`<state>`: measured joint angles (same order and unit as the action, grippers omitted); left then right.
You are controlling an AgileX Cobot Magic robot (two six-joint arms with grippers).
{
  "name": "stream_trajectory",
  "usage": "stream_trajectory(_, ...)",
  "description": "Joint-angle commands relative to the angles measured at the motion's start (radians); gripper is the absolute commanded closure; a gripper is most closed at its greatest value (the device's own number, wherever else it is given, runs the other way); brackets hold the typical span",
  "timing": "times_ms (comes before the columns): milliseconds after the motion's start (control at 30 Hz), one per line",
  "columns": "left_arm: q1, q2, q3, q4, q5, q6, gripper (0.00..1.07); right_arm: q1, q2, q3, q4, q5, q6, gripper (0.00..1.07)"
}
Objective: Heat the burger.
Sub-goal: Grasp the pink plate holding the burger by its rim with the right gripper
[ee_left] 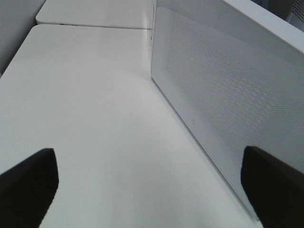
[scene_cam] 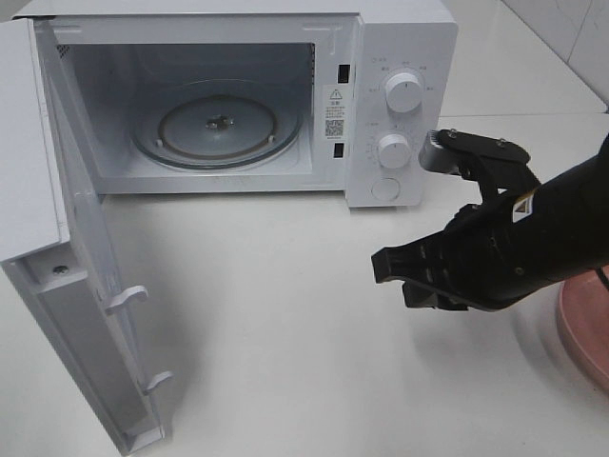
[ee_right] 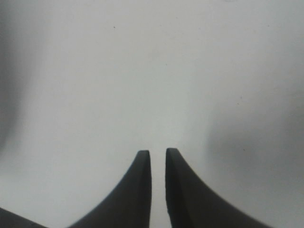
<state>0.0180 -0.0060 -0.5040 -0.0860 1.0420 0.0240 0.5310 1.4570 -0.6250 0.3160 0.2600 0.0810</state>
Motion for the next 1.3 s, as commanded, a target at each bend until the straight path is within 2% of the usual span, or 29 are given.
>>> stream_trajectory(33,0.001,-0.02,0.001,-0.009,-0.005,0.0,0.07,-0.009,-0.061,-0.007,-0.139,0.11,0.076,0.95)
stream_trajectory(267,0.001,-0.02,0.001,-0.009,-0.005,0.0,0.07,-0.009,-0.127,-0.007,-0.21,0.25,0.151,0.91)
stream_trajectory(433,0.001,-0.02,0.001,-0.009,-0.005,0.0,0.07,-0.009,-0.162,-0.007,-0.232,0.373,0.163,0.81)
stream_trajectory(500,0.001,-0.02,0.001,-0.009,-0.005,0.0,0.07,-0.009,-0.178,-0.007,-0.245,0.452,0.163,0.69)
stream_trajectory(533,0.001,-0.02,0.001,-0.009,-0.005,0.0,0.07,-0.009,-0.178,-0.007,-0.245,0.452,0.163,0.69)
stream_trajectory(567,0.001,-0.02,0.001,-0.009,-0.005,0.0,0.07,-0.009,-0.192,-0.007,-0.256,0.492,0.163,0.62)
stream_trajectory(633,0.001,-0.02,0.001,-0.009,-0.005,0.0,0.07,-0.009,-0.201,-0.007,-0.263,0.51,0.163,0.57)
stream_trajectory(667,0.001,-0.02,0.001,-0.009,-0.005,0.0,0.07,-0.009,-0.221,-0.007,-0.274,0.542,0.163,0.49)
stream_trajectory(700,0.001,-0.02,0.001,-0.009,-0.005,0.0,0.07,-0.009,-0.221,-0.007,-0.274,0.542,0.163,0.49)
stream_trajectory(733,0.001,-0.02,0.001,-0.009,-0.005,0.0,0.07,-0.009,-0.249,-0.007,-0.301,0.565,0.178,0.4)
stream_trajectory(767,0.001,-0.02,0.001,-0.009,-0.005,0.0,0.07,-0.009,-0.265,-0.007,-0.316,0.574,0.189,0.35)
stream_trajectory(800,0.001,-0.02,0.001,-0.009,-0.005,0.0,0.07,-0.009,-0.265,-0.007,-0.316,0.574,0.189,0.35)
stream_trajectory(833,0.001,-0.02,0.001,-0.009,-0.005,0.0,0.07,-0.009,-0.295,-0.007,-0.355,0.596,0.21,0.25)
stream_trajectory(867,0.001,-0.02,0.001,-0.009,-0.005,0.0,0.07,-0.009,-0.31,-0.007,-0.368,0.61,0.215,0.22)
stream_trajectory(967,0.001,-0.02,0.001,-0.009,-0.005,0.0,0.07,-0.009,-0.336,-0.007,-0.393,0.63,0.218,0.2)
stream_trajectory(1100,0.001,-0.02,0.001,-0.009,-0.005,0.0,0.07,-0.009,-0.389,-0.007,-0.483,0.667,0.218,0.21)
stream_trajectory(1300,0.001,-0.02,0.001,-0.009,-0.005,0.0,0.07,-0.009,-0.409,-0.007,-0.522,0.671,0.218,0.24)
